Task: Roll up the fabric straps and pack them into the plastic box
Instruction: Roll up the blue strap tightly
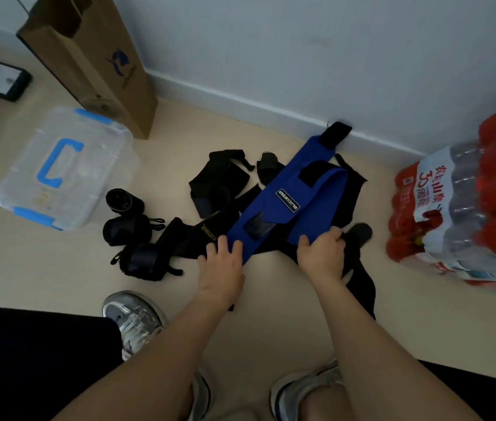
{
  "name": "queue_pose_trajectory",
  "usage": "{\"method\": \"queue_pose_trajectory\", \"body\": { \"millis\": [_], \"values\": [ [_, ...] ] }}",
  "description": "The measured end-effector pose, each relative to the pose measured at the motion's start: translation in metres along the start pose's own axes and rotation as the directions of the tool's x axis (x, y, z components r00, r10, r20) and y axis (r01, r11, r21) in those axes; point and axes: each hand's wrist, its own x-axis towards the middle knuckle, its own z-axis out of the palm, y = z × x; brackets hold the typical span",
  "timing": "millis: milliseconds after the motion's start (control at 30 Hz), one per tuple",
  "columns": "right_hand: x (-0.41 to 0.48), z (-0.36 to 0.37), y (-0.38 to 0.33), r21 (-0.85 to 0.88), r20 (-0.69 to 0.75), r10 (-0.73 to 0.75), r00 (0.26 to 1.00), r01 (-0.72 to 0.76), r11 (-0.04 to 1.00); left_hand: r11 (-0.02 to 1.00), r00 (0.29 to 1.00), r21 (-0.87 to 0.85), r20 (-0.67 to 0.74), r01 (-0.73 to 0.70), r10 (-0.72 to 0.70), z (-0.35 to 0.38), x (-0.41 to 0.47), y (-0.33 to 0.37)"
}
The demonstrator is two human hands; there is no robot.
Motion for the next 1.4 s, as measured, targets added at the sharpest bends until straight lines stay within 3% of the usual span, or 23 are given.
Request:
{"method": "queue_pose_trajectory", "body": {
  "millis": [133,233,300,400,500,633,733,867,1067,1133,1300,1333,1400],
  "values": [
    [0.018,0.005,0.001,0.38,0.2,0.223,0.954,-0.286,0.88,0.999,1.0,-0.033,0.017,0.016,-0.016,-0.003,0.002,-0.002],
    [0.021,0.002,0.002,0.512,0.258,0.221,0.941,-0.327,0.795,0.996,1.0,-0.086,0.001,-0.021,0.022,-0.003,0.007,-0.007],
    [0.022,-0.006,-0.005,0.551,0.182,0.115,0.977,-0.198,0.811,0.989,1.0,-0.148,0.001,-0.018,0.019,-0.004,0.01,-0.01],
    [0.021,-0.039,-0.033,0.515,-0.168,0.014,0.986,0.075,0.854,0.965,0.998,-0.256,0.029,0.061,-0.055,-0.009,0.016,-0.009],
    [0.013,-0.088,-0.068,0.446,-0.417,-0.132,0.899,0.329,0.832,0.903,0.996,-0.423,-0.01,0.074,-0.087,-0.025,0.022,-0.004],
    [-0.015,-0.153,-0.109,0.364,-0.614,-0.296,0.731,0.595,0.716,0.855,0.944,-0.505,-0.323,-0.116,-0.062,-0.056,0.018,0.004],
    [-0.04,-0.185,-0.127,0.367,-0.619,-0.37,0.693,0.671,0.644,0.814,0.899,-0.538,-0.436,-0.219,-0.046,-0.084,0.01,0.013],
    [-0.075,-0.212,-0.132,0.285,-0.586,-0.498,0.639,0.738,0.612,0.617,0.834,-0.701,-0.537,-0.358,-0.126,-0.135,-0.011,0.031],
    [-0.125,-0.241,-0.124,0.103,-0.623,-0.634,0.458,0.851,0.515,0.504,0.676,-0.652,-0.717,-0.566,-0.169,-0.23,-0.043,0.052],
    [-0.138,-0.246,-0.117,0.09,-0.625,-0.652,0.43,0.869,0.487,0.447,0.612,-0.628,-0.765,-0.637,-0.201,-0.261,-0.056,0.056],
    [-0.161,-0.259,-0.112,0.108,-0.645,-0.63,0.433,0.867,0.486,0.4,0.509,-0.521,-0.849,-0.754,-0.145,-0.317,-0.105,0.068],
    [-0.164,-0.263,-0.114,0.147,-0.646,-0.608,0.461,0.857,0.494,0.387,0.509,-0.519,-0.85,-0.762,-0.138,-0.324,-0.114,0.068],
    [-0.174,-0.271,-0.119,0.222,-0.631,-0.563,0.534,0.819,0.529,0.281,0.592,-0.592,-0.8,-0.755,-0.096,-0.333,-0.131,0.067]
  ]
}}
